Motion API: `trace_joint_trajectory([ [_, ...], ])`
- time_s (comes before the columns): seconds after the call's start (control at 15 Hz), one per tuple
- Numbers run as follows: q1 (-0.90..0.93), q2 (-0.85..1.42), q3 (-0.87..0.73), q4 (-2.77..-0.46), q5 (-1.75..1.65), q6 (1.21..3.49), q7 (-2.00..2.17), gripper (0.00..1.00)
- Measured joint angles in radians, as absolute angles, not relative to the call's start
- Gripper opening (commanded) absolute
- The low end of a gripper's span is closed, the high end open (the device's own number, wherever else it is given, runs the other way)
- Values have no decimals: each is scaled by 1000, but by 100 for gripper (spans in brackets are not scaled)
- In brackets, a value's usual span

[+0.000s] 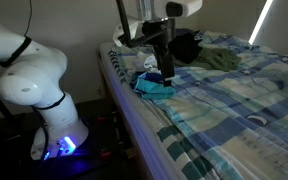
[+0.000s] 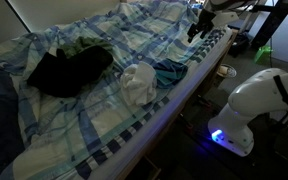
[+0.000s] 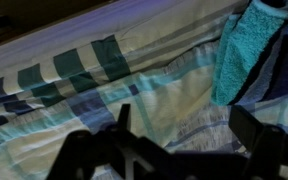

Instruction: Put the white towel on the blue towel

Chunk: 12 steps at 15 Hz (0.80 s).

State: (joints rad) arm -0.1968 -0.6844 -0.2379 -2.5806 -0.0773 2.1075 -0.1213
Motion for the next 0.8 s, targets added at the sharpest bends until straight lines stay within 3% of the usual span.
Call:
trace_joint_trajectory([
  [0.8, -179, -683, -167, -2594, -72, 2097, -53, 100],
])
